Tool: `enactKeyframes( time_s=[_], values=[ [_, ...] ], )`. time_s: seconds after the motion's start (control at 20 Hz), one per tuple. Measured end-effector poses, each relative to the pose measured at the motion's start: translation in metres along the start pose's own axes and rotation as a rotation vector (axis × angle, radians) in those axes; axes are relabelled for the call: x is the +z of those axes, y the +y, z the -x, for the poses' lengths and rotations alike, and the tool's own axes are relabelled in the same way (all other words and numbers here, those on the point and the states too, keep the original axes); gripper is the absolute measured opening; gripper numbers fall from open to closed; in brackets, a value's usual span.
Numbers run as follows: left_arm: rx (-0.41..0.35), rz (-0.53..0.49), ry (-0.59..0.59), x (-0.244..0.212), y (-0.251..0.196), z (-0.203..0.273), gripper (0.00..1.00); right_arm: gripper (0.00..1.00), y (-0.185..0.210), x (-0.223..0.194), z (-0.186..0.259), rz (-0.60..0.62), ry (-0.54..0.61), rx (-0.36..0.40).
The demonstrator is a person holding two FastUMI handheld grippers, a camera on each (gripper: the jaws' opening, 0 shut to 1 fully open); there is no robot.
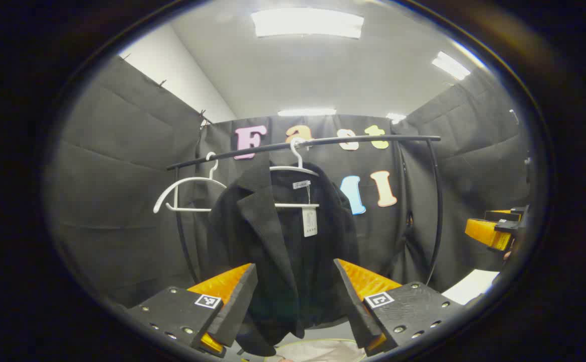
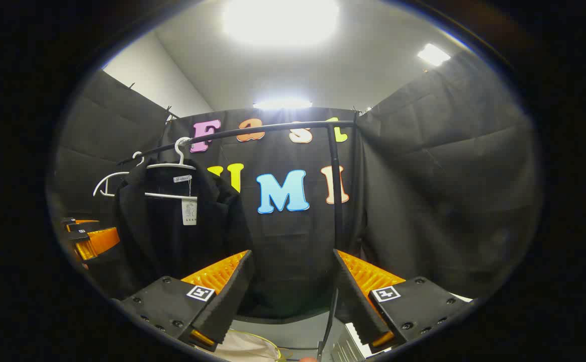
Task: Grasp the clothes on the hanger with both hands and then place them into the laundry hamper below.
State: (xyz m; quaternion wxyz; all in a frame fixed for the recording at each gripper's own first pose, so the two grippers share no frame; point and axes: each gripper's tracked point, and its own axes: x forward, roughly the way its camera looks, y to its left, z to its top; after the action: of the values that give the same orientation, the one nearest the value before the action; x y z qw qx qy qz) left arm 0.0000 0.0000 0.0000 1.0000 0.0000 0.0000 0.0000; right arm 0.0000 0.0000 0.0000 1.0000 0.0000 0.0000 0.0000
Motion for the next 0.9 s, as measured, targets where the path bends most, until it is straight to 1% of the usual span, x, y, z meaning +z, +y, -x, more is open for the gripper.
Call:
enactKeyframes(
  time_s=[0.35,0.6,0.9],
  values=[
    [0.022,0.020,0.009,-0.004,0.003,-0.001,0.87,0.98,-0.002,-0.009,0.001,-0.014,0.005,0.009],
    [0.029,0.013,-0.008,0.001,0.006,0.004,0.87,0.98,-0.003,-0.005,0.002,-0.011,-0.007,0.010],
    [0.057,0.016,-0.008,-0.001,0.013,0.007,0.87,0.97,-0.003,0.000,0.003,-0.014,-0.017,0.013]
  ],
)
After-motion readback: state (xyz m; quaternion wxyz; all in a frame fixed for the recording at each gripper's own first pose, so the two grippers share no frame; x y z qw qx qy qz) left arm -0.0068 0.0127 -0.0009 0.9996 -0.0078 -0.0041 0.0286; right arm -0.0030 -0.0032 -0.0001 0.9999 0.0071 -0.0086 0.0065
